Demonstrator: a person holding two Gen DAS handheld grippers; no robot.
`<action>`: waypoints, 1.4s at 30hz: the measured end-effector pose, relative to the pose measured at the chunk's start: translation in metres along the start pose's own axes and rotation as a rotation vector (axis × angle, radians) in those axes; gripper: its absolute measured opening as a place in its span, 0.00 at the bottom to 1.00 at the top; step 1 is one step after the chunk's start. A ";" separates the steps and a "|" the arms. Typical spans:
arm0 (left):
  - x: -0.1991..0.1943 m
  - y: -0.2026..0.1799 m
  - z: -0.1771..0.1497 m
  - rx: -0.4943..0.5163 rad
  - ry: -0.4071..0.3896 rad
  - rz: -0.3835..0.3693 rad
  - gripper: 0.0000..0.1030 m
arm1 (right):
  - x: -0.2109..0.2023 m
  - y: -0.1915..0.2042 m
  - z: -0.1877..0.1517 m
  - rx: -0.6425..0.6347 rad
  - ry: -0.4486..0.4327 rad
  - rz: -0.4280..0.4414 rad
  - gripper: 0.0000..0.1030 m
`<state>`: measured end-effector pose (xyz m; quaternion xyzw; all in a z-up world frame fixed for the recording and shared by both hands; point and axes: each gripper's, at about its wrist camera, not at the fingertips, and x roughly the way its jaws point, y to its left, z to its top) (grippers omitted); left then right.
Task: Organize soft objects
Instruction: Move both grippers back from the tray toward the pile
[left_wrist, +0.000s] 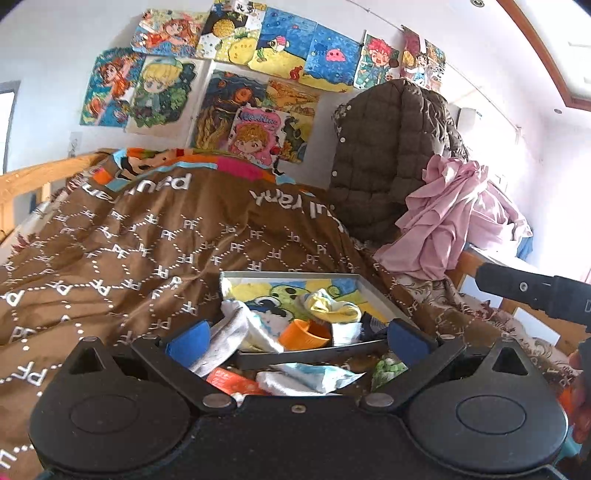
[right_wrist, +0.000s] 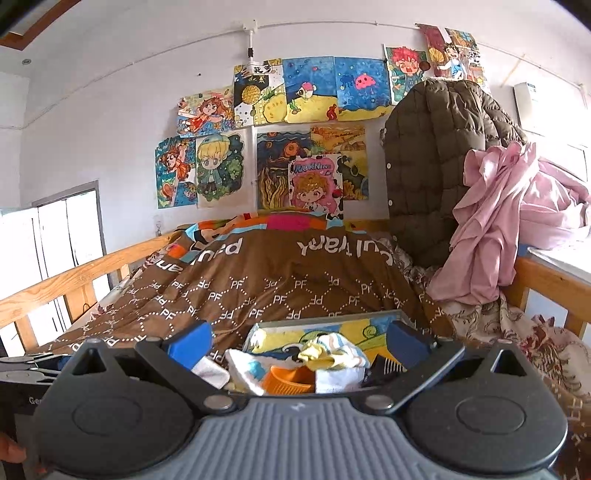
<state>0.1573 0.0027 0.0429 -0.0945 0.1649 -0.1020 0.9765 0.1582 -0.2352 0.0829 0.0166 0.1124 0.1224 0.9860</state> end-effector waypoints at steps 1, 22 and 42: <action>-0.002 0.001 -0.002 0.009 -0.003 0.003 0.99 | -0.002 0.001 -0.003 0.002 0.005 0.000 1.00; 0.000 0.039 -0.046 0.020 0.117 0.080 0.99 | 0.015 0.026 -0.067 -0.009 0.160 0.026 1.00; 0.016 0.076 -0.067 0.002 0.197 0.128 0.99 | 0.046 0.067 -0.115 -0.101 0.323 0.120 1.00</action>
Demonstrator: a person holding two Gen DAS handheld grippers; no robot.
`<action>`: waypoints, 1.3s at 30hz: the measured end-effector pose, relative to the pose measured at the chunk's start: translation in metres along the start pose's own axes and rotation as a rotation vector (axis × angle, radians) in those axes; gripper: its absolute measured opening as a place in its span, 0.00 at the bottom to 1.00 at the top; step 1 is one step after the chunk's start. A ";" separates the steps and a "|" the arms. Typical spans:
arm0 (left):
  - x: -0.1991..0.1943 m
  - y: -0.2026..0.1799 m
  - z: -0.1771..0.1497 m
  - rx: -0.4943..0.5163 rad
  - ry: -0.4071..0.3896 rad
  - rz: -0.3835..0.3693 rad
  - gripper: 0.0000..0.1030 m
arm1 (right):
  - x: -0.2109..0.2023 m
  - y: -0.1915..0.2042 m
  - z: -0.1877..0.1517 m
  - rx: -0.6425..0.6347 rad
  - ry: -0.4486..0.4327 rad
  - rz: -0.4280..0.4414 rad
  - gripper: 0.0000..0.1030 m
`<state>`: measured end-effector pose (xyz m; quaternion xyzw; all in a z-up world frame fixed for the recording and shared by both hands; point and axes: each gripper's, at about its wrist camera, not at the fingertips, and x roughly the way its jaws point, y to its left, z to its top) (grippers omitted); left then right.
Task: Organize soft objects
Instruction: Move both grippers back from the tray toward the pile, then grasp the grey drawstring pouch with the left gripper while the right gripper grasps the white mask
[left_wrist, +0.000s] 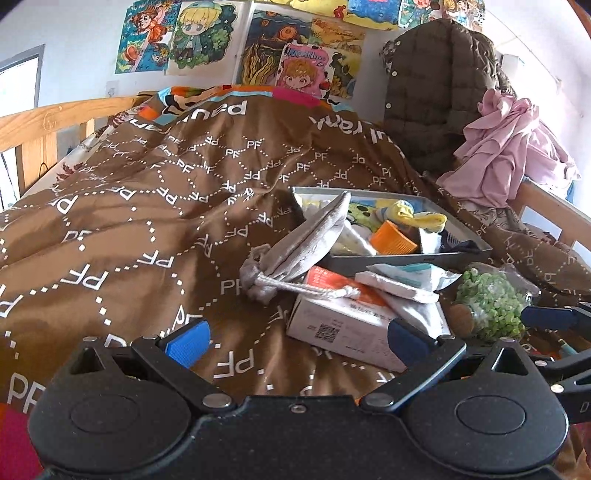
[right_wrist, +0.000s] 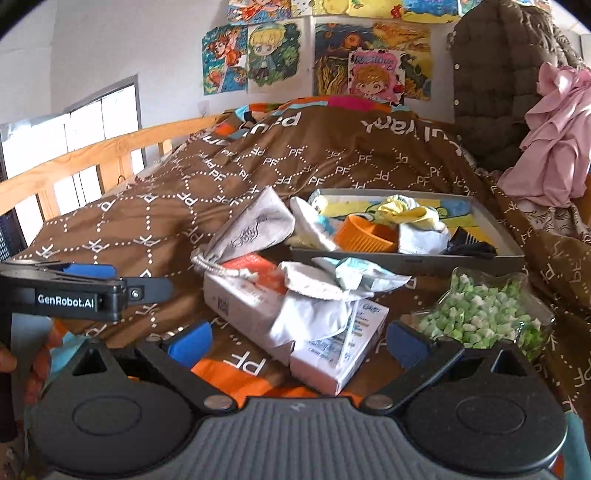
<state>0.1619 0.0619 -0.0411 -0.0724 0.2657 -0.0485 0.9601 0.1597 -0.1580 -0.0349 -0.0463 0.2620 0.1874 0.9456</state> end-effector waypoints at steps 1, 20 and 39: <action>0.001 0.001 -0.001 -0.002 0.002 0.002 0.99 | 0.001 0.000 -0.001 -0.001 0.002 0.001 1.00; 0.010 0.005 0.000 0.032 0.018 -0.007 0.99 | 0.008 0.004 -0.003 -0.024 0.002 -0.008 1.00; 0.032 0.008 0.018 0.053 0.000 -0.006 0.99 | 0.022 -0.009 0.006 -0.113 -0.055 -0.171 1.00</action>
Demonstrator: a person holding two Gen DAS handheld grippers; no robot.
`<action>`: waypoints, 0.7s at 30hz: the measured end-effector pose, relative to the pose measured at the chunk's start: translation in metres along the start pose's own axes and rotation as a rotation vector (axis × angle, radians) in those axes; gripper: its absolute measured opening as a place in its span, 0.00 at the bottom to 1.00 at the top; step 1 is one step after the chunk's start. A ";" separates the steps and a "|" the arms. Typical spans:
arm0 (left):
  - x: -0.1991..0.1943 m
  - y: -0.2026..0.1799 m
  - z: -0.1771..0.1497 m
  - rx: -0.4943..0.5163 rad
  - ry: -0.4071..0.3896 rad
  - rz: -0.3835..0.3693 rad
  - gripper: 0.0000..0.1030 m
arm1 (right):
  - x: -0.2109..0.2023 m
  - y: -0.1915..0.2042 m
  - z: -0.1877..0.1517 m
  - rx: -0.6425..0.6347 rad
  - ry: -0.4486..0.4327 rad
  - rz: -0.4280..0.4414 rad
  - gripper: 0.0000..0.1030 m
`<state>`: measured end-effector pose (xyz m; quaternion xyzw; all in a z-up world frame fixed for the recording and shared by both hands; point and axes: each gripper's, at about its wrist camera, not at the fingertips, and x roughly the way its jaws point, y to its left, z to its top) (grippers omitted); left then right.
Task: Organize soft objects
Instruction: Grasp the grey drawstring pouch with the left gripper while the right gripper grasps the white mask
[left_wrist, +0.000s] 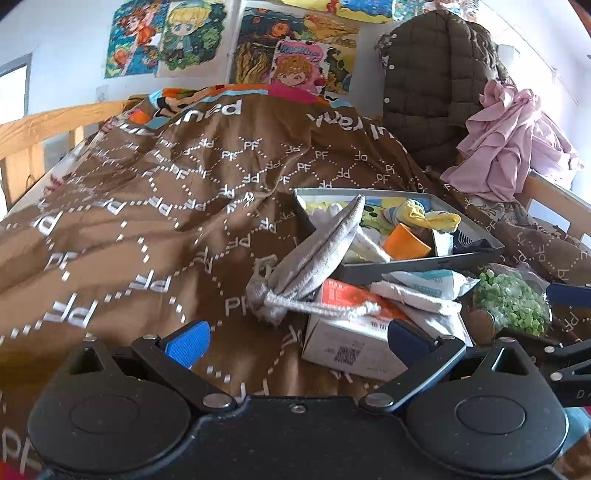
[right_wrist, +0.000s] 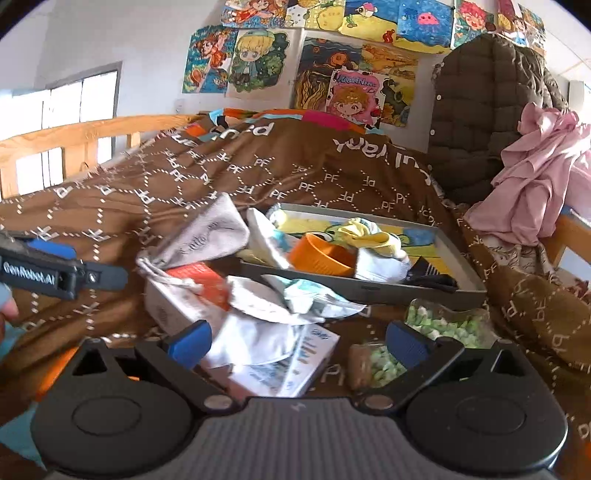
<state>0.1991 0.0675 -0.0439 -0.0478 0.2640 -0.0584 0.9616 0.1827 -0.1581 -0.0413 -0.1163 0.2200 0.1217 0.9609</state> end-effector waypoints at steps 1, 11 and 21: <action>0.003 -0.001 0.003 0.010 -0.004 -0.002 0.99 | 0.004 0.000 0.000 -0.020 -0.003 -0.009 1.00; 0.041 -0.009 0.029 0.070 -0.022 0.005 0.99 | 0.049 0.009 -0.005 -0.208 0.000 -0.020 0.95; 0.077 -0.016 0.046 0.132 -0.020 -0.010 0.99 | 0.067 0.024 -0.005 -0.290 -0.050 0.008 0.91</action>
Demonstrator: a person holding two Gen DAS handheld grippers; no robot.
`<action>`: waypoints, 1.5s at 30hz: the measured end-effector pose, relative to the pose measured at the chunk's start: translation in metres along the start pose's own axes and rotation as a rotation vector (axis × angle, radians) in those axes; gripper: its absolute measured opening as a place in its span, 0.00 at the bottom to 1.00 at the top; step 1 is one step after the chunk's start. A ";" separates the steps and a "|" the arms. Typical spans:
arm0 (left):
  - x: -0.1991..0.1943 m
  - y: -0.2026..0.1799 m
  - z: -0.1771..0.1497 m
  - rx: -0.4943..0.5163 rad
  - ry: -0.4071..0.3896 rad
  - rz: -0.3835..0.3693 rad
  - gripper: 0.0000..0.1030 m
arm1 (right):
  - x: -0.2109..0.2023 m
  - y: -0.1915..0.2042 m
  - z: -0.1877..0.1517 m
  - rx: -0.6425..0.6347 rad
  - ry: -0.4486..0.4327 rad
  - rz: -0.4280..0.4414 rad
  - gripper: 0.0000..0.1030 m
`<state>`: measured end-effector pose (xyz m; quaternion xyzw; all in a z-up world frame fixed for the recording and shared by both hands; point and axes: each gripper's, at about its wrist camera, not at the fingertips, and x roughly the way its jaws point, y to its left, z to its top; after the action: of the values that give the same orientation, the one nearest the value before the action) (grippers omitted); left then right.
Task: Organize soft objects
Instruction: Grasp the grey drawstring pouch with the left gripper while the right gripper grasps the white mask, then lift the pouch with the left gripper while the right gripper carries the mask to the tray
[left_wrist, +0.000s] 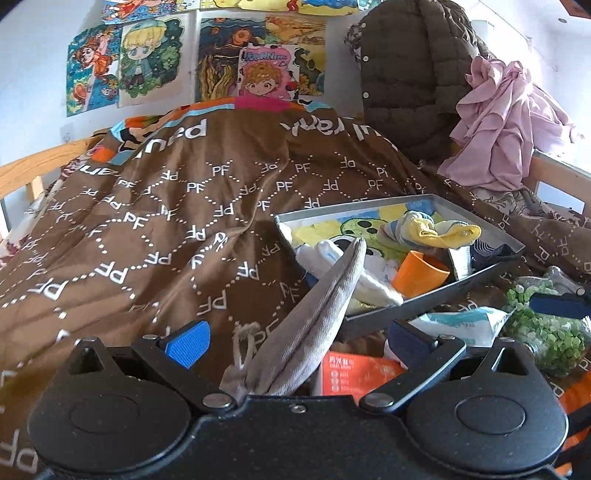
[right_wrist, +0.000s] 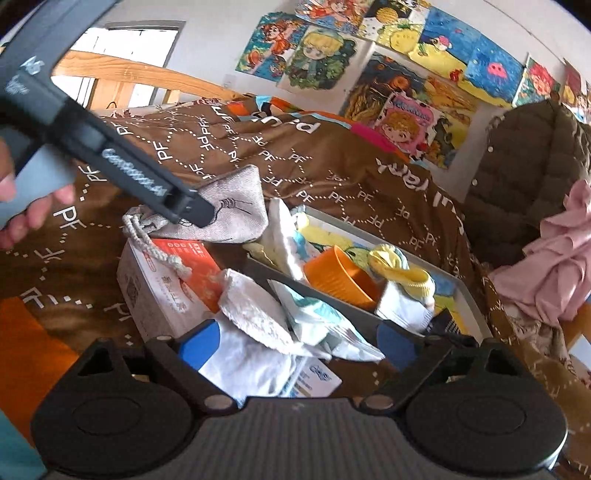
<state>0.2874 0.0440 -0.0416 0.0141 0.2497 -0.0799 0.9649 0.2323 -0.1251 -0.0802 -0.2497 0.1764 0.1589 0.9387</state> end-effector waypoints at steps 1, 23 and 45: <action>0.003 0.001 0.001 -0.002 0.000 -0.005 0.99 | 0.002 0.001 0.000 -0.008 -0.005 0.001 0.90; 0.020 -0.015 0.011 0.088 0.046 -0.050 0.31 | 0.008 0.028 -0.001 -0.187 -0.065 0.082 0.31; -0.041 -0.043 0.054 0.130 -0.058 0.011 0.08 | -0.038 -0.001 0.019 -0.079 -0.208 0.073 0.11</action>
<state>0.2711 0.0043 0.0260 0.0757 0.2160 -0.0909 0.9692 0.2035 -0.1240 -0.0483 -0.2624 0.0807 0.2248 0.9349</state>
